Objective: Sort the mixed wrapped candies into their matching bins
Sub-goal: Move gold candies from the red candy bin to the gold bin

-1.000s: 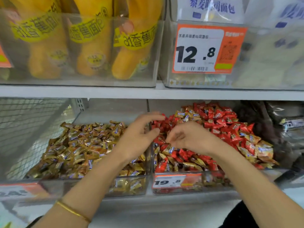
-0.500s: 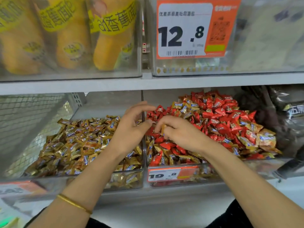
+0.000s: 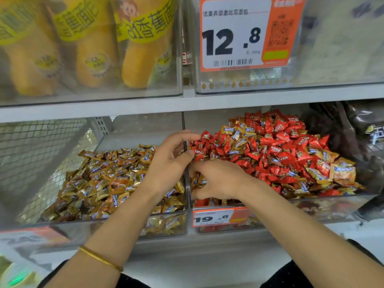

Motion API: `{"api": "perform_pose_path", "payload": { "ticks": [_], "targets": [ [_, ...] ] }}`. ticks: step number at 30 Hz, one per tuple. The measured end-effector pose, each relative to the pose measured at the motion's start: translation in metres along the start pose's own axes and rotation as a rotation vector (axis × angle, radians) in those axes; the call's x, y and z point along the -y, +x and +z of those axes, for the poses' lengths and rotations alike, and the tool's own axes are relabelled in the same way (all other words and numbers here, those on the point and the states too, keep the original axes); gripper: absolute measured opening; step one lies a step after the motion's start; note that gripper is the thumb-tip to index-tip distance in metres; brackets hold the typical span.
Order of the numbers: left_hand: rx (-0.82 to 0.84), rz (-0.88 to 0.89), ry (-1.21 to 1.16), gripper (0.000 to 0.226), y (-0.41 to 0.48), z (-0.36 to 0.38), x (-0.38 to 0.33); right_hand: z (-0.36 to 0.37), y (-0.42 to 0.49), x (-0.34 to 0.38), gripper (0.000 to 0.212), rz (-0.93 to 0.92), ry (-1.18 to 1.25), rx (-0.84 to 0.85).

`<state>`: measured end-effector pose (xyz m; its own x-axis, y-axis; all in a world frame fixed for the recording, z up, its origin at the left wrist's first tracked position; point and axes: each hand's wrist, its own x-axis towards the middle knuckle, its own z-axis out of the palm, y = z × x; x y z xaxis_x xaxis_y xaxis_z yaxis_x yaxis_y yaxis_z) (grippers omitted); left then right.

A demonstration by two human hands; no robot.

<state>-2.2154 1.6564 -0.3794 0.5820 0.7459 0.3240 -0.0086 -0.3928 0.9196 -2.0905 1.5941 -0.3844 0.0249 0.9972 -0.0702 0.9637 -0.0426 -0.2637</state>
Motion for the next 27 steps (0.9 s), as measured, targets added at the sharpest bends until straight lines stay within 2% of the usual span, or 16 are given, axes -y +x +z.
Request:
{"api": "perform_pose_path", "payload": {
  "ticks": [4,10,12,14,17,20,23,25,27],
  "targets": [
    [0.001,-0.002,0.001,0.043,0.0,0.001,0.0,0.0,0.005,0.004,0.025,-0.007,-0.084,-0.092],
    [0.005,-0.01,0.013,0.041,-0.001,0.0,-0.002,-0.006,0.009,-0.02,0.023,0.022,0.074,-0.203],
    [0.008,-0.008,0.028,0.041,-0.001,0.0,-0.002,-0.013,0.006,-0.031,0.021,0.065,0.304,-0.266],
    [0.005,0.024,0.075,0.043,0.0,0.0,-0.002,-0.022,-0.002,-0.037,0.018,0.12,0.641,-0.334],
    [-0.007,0.121,0.256,0.039,0.0,0.002,-0.006,-0.033,-0.017,-0.046,0.016,0.212,1.008,-0.364],
    [-0.007,0.211,0.389,0.032,0.001,0.007,-0.01,-0.038,-0.029,-0.052,0.028,0.314,1.357,-0.28],
    [0.018,0.25,0.486,0.028,0.001,0.012,-0.018,-0.041,-0.038,-0.06,0.045,0.377,1.86,-0.151],
    [0.07,0.244,0.454,0.03,0.001,0.015,-0.024,-0.04,-0.042,-0.063,0.037,0.393,2.093,-0.034],
    [0.134,0.196,0.363,0.035,0.0,0.021,-0.03,-0.037,-0.045,-0.064,0.022,0.382,2.197,0.066]
  ]
}}
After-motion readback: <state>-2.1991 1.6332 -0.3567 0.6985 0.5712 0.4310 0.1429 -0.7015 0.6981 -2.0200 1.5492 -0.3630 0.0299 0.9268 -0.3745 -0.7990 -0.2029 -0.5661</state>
